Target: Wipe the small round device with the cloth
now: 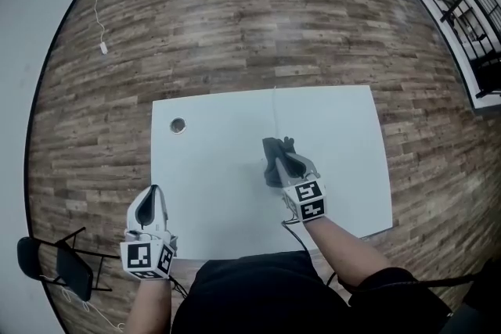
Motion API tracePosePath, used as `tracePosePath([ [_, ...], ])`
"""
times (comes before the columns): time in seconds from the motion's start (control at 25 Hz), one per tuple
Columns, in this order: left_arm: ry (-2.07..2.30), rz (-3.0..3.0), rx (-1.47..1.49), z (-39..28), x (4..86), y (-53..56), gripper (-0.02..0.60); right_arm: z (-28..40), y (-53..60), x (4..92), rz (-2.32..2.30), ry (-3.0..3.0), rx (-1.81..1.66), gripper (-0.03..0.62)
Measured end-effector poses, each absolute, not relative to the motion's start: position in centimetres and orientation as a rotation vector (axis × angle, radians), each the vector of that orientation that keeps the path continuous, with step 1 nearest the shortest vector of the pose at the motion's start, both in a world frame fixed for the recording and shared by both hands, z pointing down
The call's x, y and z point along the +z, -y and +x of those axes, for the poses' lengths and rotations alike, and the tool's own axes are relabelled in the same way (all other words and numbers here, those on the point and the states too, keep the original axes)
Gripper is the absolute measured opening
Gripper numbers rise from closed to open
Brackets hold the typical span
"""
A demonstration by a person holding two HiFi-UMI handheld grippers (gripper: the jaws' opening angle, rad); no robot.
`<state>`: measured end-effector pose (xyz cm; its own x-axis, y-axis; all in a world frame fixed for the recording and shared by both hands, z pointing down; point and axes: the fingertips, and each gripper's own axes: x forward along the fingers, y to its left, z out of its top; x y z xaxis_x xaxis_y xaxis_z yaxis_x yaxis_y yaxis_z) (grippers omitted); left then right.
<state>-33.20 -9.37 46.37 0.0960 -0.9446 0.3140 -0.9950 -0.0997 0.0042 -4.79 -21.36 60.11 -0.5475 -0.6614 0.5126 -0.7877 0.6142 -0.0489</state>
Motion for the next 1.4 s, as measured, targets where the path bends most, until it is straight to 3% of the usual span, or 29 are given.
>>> tracePosePath([
  [1.4, 2.009, 2.106, 0.356, -33.3, 45.6, 7.1, 0.008, -8.3, 19.3, 60.8, 0.919, 2.432, 0.3, 0.057],
])
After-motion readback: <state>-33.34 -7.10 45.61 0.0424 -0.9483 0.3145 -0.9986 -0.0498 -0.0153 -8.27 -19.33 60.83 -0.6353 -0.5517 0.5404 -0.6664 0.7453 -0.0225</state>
